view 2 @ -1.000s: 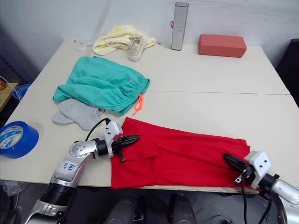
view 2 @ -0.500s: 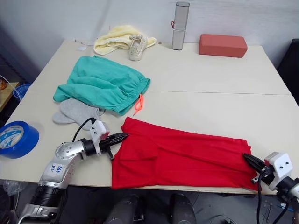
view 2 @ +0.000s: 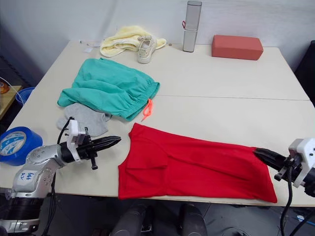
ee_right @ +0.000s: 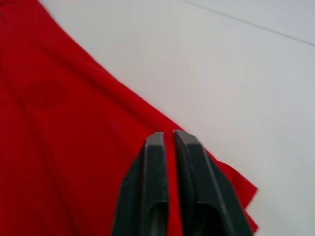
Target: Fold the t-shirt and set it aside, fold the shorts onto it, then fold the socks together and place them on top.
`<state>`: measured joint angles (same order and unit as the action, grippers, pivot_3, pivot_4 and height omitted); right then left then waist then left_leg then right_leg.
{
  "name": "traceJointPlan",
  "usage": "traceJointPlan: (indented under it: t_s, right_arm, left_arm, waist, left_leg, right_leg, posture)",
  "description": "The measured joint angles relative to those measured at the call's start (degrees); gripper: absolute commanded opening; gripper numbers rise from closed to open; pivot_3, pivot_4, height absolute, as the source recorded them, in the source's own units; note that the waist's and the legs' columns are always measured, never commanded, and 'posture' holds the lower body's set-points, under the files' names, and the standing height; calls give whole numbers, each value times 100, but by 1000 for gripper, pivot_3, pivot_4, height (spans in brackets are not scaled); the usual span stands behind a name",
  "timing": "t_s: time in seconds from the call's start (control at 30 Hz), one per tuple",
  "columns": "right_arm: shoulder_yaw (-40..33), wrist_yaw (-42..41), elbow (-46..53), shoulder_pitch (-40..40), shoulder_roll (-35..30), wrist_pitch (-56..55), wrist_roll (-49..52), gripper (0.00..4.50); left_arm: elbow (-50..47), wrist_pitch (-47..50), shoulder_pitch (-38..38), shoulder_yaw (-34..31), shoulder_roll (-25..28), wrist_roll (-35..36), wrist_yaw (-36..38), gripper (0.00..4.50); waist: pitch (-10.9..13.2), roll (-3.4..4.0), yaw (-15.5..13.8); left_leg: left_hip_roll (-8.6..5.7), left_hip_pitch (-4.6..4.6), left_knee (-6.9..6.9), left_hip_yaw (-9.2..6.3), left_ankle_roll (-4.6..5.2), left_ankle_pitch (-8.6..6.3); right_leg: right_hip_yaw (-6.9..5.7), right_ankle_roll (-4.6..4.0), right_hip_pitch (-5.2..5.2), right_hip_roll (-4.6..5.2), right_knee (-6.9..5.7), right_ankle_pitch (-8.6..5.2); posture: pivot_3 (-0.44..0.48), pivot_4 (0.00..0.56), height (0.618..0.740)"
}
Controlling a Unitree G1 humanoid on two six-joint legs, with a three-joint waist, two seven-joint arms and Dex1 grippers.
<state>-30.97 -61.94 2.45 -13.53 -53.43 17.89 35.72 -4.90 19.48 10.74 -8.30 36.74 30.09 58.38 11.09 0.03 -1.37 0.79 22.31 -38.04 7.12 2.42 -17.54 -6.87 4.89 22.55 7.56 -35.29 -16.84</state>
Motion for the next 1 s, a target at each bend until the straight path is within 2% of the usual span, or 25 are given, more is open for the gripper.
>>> traceJointPlan:
  t_s: [0.27, 0.37, 0.6, 0.83, 0.93, 1.0]
  right_arm:
    - [1031, -593, -1240, 1400, -1080, 252, -812, 4495]
    - [1532, -866, -1667, 1858, -1215, 266, -1183, 4500]
    - [2586, -1299, -2443, 2838, -1210, 134, -1898, 4500]
    - [3167, -1367, -3194, 3738, -1007, -122, -2538, 4500]
    - [3325, -1529, -3363, 3952, -1007, -197, -2687, 3902]
    - [3433, -1663, -3469, 4079, -1007, -280, -2805, 3304]
  left_arm:
    - [-634, 305, -25, 16, 45, 544, 466, 3536]
    - [-857, 313, -110, 33, 43, 585, 523, 4485]
    - [-1336, 175, -425, 66, -128, 635, 543, 4485]
    - [-1435, 20, -497, 170, -224, 628, 506, 4485]
    - [-1436, -20, -496, 184, -224, 626, 490, 4500]
    - [-1435, -26, -495, 187, -224, 626, 489, 4500]
  waist:
    - [6, 10, 28]
    - [6, 10, 27]
    - [7, 13, 25]
    - [8, 13, 60]
    - [8, 13, 76]
    - [8, 13, 79]
  left_leg:
    - [1, 1, 2, 4, 23, 20]
    - [2, 2, 2, 4, 23, 20]
    - [1, 3, -1, 7, 21, 21]
    - [1, 3, -1, 7, 18, 22]
    - [1, 3, -2, 6, 18, 22]
    - [1, 3, -2, 5, 18, 22]
  right_leg:
    - [-4, -5, 5, -5, -2, -3]
    - [-5, -6, 3, -6, -2, -3]
    - [-4, -4, 5, -6, -2, -2]
    - [-5, -5, 5, -8, -3, -3]
    - [-6, -5, 4, -8, -3, -3]
    - [-8, -5, 3, -9, -3, -3]
  posture:
    - [0, 150, 740]
    - [0, 150, 740]
    - [0, 150, 740]
    - [0, 150, 740]
    - [0, 150, 740]
    - [0, 150, 740]
